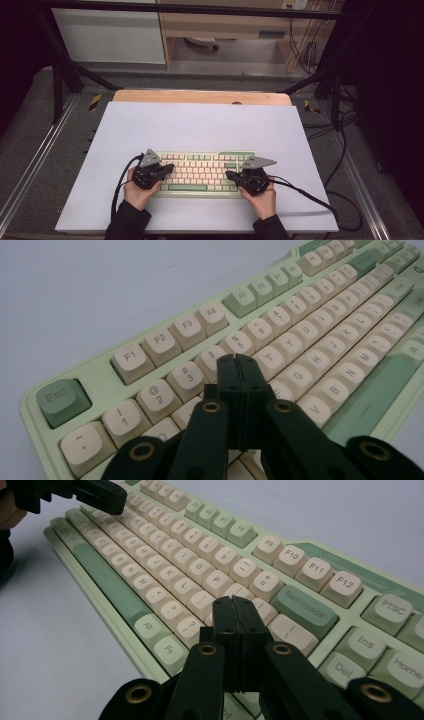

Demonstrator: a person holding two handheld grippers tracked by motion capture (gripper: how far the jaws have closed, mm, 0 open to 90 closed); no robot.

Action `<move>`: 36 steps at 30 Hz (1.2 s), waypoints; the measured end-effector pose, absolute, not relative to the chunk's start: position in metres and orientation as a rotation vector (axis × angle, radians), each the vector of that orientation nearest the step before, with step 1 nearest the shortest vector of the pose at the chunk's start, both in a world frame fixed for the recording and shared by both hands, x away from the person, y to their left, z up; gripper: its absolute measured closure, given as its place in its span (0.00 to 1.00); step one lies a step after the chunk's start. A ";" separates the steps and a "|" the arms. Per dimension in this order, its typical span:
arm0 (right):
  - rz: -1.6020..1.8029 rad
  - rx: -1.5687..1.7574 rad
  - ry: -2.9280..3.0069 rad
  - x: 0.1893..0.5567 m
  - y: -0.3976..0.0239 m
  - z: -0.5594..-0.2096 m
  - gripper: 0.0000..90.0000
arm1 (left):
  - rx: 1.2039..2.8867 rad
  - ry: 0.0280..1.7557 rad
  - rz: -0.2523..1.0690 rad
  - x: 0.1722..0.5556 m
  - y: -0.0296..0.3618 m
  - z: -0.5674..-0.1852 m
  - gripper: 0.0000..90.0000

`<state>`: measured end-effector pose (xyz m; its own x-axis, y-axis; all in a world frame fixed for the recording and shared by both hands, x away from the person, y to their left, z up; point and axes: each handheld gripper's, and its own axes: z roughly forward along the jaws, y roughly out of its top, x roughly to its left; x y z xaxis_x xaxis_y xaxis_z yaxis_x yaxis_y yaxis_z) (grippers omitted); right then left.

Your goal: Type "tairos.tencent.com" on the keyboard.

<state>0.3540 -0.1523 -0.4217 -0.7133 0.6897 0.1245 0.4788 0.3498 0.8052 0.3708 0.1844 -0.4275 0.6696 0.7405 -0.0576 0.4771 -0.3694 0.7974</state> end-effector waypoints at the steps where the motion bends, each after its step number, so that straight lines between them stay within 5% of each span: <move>1: 1.298 1.053 2.377 0.354 -0.152 -0.422 1.00 | 2.034 0.939 0.395 0.370 0.185 -0.427 1.00; 36: 1.387 0.972 2.445 0.355 -0.094 -0.421 1.00 | 1.993 0.954 0.396 0.360 0.216 -0.418 1.00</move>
<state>0.3550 -0.0942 -0.4212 -0.7740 0.6110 0.1662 0.4562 0.3560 0.8156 0.3599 0.2160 -0.4184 0.6561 0.7507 -0.0774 0.4747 -0.3308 0.8156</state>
